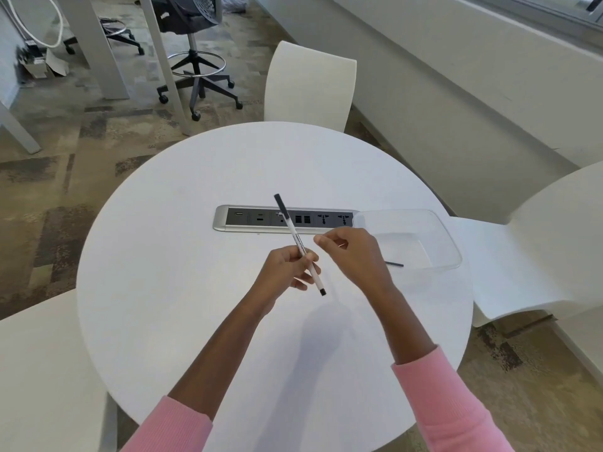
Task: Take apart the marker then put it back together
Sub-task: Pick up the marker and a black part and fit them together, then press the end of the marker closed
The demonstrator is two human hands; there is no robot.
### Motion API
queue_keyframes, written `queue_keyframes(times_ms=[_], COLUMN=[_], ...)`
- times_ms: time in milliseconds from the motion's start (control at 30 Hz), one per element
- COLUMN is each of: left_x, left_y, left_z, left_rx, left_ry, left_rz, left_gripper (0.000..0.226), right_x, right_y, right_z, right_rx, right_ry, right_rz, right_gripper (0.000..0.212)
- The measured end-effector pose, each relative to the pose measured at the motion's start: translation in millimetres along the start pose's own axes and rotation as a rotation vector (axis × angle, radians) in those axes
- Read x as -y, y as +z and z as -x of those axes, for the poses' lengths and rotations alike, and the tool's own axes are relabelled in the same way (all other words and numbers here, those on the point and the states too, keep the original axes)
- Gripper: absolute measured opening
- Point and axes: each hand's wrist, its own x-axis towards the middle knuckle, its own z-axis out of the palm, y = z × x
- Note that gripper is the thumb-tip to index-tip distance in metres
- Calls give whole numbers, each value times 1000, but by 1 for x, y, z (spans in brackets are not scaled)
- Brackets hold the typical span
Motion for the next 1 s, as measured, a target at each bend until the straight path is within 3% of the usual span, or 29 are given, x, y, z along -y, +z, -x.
queue_keyframes(times_ms=[133, 467, 600, 733, 1000], left_x=[11, 46, 57, 77, 115], left_y=[2, -4, -10, -24, -42], left_z=[0, 1, -6, -10, -11], left_rx=[108, 181, 48, -201, -226], left_ry=[-62, -189, -212, -88, -85], left_rz=[-92, -203, -365, -845, -1171], left_gripper=[22, 24, 22, 34, 53], right_x=[-10, -37, -49, -68, -91], right_y=[21, 53, 62, 76, 98], right_z=[-1, 6, 6, 9, 20], right_rx=[25, 94, 64, 44, 87], right_ry=[57, 203, 279, 365, 384], right_rz=[-16, -48, -42, 34, 208], right_gripper=[16, 13, 14, 16, 21])
